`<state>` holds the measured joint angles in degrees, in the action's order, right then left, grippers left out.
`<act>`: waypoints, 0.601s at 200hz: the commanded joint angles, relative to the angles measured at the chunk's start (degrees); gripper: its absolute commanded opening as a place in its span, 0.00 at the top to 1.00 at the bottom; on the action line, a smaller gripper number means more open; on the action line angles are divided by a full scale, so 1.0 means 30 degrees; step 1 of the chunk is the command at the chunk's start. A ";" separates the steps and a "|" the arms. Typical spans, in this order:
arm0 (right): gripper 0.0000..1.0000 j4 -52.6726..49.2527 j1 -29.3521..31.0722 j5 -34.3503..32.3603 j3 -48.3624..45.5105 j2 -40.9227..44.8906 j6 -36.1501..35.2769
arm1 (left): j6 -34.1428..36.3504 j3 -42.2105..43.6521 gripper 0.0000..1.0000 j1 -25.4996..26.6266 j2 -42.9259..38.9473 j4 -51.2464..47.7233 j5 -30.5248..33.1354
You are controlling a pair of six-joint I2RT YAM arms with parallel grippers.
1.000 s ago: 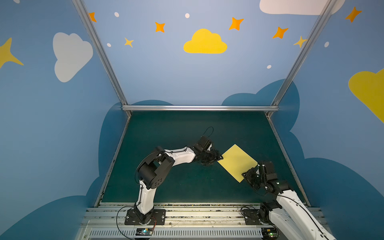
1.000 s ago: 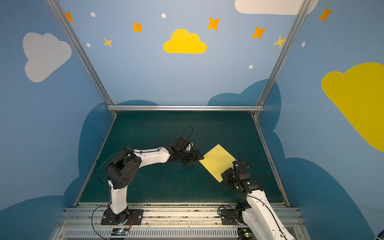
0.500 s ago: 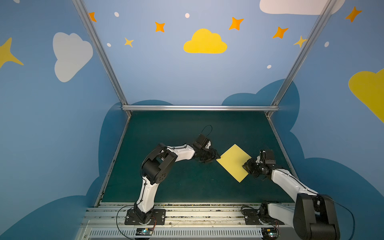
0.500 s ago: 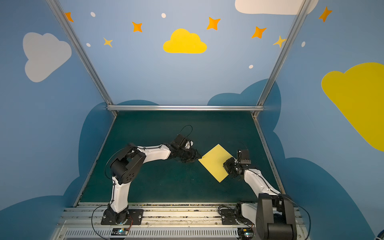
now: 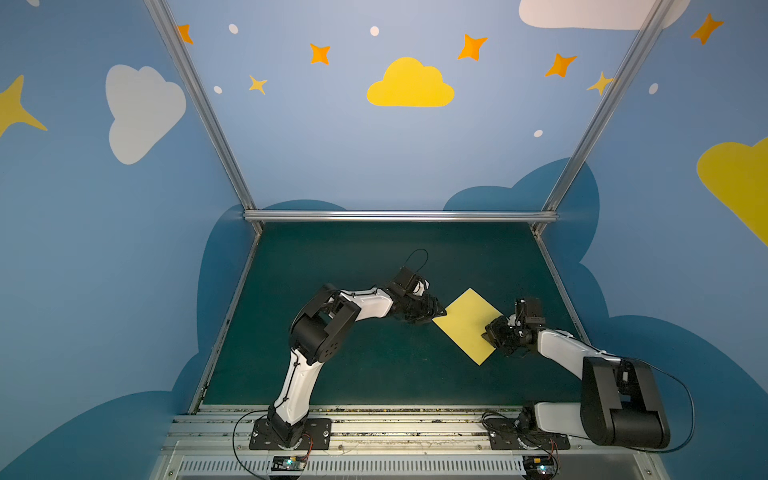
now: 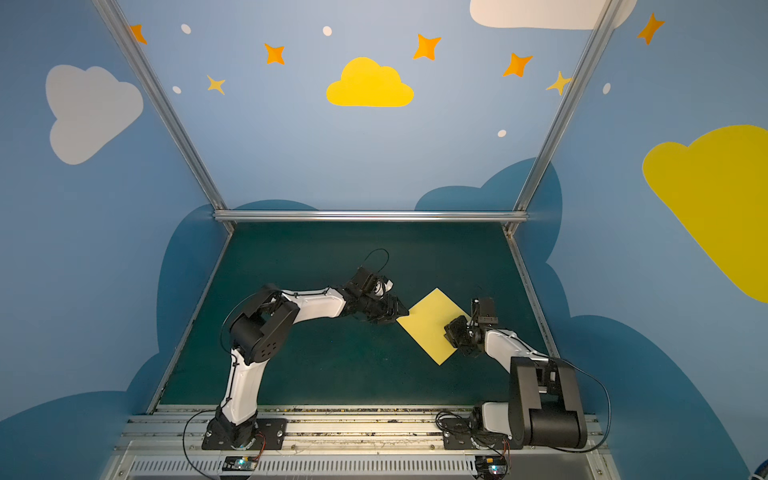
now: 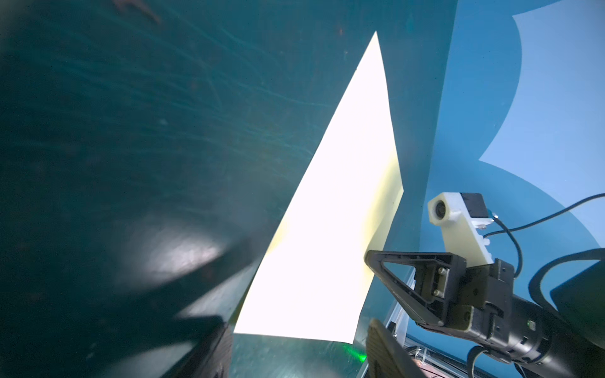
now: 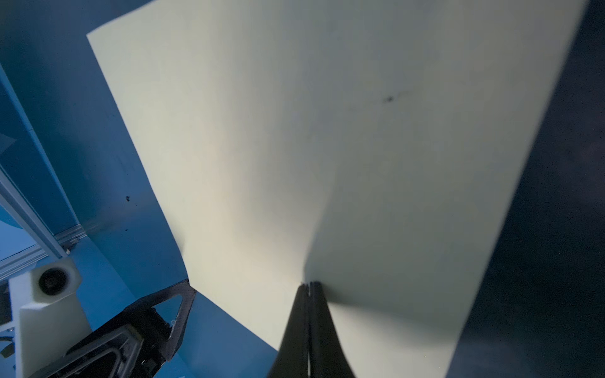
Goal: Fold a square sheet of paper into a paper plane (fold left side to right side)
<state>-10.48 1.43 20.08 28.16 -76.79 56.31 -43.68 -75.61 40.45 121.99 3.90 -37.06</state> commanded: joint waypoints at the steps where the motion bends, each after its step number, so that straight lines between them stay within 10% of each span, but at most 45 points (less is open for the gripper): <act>1: 0.98 -0.0436 -0.0039 -0.0188 0.0024 -0.0342 0.0040 | 0.0213 -0.0048 0.33 0.0316 0.0967 0.0119 -0.0281; 120: 1.00 -0.0506 -0.0067 -0.0382 0.0051 -0.0972 -0.0153 | -0.0229 -0.0595 0.38 0.0344 0.2012 0.3173 -0.2086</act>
<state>-10.09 1.21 20.62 28.36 -77.71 56.47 -44.97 -76.05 41.25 125.67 13.74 -42.19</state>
